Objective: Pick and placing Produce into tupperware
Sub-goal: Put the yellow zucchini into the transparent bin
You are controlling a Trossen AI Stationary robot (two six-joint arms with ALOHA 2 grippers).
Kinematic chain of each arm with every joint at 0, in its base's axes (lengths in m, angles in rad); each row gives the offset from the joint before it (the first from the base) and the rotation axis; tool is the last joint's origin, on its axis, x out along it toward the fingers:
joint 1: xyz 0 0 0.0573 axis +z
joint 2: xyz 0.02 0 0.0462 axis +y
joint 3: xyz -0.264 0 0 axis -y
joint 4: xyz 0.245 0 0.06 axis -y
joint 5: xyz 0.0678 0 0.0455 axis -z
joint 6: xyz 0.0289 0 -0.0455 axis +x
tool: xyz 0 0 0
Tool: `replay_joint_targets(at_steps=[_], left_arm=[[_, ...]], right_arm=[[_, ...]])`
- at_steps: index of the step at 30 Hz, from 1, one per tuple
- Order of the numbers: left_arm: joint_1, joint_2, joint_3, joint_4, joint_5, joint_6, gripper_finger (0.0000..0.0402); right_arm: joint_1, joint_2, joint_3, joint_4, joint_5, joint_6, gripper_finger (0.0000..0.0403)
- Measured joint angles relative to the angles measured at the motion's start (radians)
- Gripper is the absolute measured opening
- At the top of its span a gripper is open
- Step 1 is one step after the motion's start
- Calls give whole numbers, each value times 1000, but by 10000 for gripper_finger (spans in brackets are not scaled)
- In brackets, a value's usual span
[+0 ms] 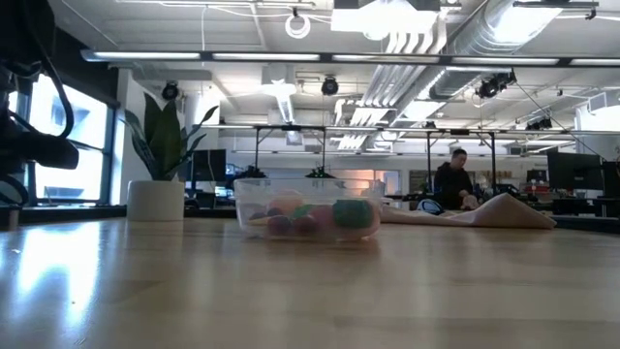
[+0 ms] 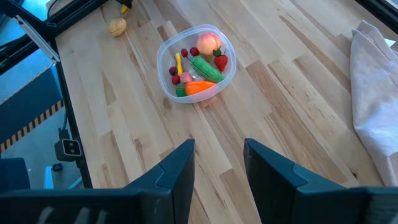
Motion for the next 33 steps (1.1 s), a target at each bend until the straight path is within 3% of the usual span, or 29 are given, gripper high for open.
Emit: replay_joint_targets(at_steps=[10,33], left_arm=[[0,1,-1,-4,-7,0,61],[0,1,-1,7,-29,119,30]], right_arm=[[0,0,0,0,0,0,130],[0,0,0,0,0,0,130]])
